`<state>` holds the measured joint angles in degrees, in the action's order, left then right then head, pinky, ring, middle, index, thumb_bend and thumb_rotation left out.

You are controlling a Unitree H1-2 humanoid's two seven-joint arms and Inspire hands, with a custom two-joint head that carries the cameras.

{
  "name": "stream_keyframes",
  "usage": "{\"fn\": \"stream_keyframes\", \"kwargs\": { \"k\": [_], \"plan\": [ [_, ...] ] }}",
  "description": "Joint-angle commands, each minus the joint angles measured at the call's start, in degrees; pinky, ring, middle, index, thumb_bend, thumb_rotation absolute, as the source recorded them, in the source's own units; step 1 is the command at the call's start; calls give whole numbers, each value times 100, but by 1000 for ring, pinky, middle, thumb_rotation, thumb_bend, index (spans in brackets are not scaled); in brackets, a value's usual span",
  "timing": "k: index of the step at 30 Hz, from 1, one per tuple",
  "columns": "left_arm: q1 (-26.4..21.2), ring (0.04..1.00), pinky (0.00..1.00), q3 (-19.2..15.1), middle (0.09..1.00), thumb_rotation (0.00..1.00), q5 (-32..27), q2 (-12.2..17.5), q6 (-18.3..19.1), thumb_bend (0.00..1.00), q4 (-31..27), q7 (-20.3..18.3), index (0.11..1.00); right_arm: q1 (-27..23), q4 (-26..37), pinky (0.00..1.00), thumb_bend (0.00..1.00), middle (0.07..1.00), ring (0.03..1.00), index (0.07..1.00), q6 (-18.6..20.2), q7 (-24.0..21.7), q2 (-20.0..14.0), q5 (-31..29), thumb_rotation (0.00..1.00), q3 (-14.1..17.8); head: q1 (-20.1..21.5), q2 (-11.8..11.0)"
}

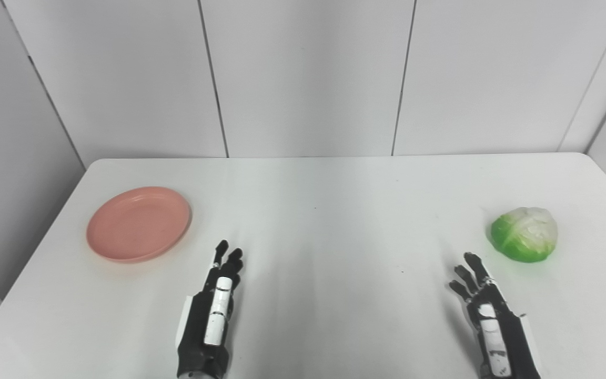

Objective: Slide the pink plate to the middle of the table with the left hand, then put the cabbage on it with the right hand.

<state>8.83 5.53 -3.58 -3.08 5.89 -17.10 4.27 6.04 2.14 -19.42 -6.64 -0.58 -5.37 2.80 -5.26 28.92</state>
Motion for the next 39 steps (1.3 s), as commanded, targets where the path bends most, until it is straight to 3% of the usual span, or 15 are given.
{"fn": "stream_keyframes", "kwargs": {
  "k": [1, 10, 17, 21, 26, 30, 33, 35, 39],
  "plan": [
    [589, 954, 993, 37, 939, 911, 131, -225, -303, 606, -42, 85, 957, 125, -97, 905, 670, 970, 932, 906, -258, -24, -162, -79, 919, 54, -16, -3],
    [564, 970, 991, 159, 946, 903, 248, -213, -518, 623, 210, 180, 957, 68, -400, 910, 650, 965, 929, 904, -457, -48, -208, -178, 935, 69, -154, -338],
    [540, 964, 994, 110, 945, 915, 190, -149, -730, 571, 381, 144, 962, 39, -553, 897, 636, 958, 923, 888, -575, -43, -189, -123, 946, 24, -124, -512],
    [422, 967, 994, 111, 949, 936, 575, 30, -1433, 478, 585, 169, 973, -19, -701, 873, 613, 943, 907, 866, -679, -12, -137, -70, 938, 5, -73, -629],
    [246, 943, 982, -92, 934, 880, 630, 34, -1888, 559, 690, 193, 968, -97, -832, 852, 635, 935, 901, 859, -736, 12, -106, 15, 924, -17, -56, -694],
    [152, 892, 944, -229, 908, 870, 536, -15, -1905, 609, 501, 153, 963, -117, -865, 842, 630, 937, 903, 860, -743, 18, -94, 47, 913, -14, -48, -712],
    [52, 870, 896, -287, 892, 860, 459, -77, -1717, 646, 248, 159, 938, -113, -864, 829, 633, 931, 895, 850, -745, 20, -91, 64, 908, -15, -53, -704],
    [-127, 843, 833, -337, 852, 842, 440, -135, -1561, 728, 6, 205, 897, -109, -858, 821, 646, 925, 891, 841, -746, 14, -88, 58, 897, -20, -52, -694],
    [-634, 823, 816, -494, 828, 849, 567, -95, -1464, 774, -266, 260, 867, -97, -825, 816, 627, 919, 887, 834, -743, 46, -58, 123, 893, -31, -23, -689]
  ]
}}
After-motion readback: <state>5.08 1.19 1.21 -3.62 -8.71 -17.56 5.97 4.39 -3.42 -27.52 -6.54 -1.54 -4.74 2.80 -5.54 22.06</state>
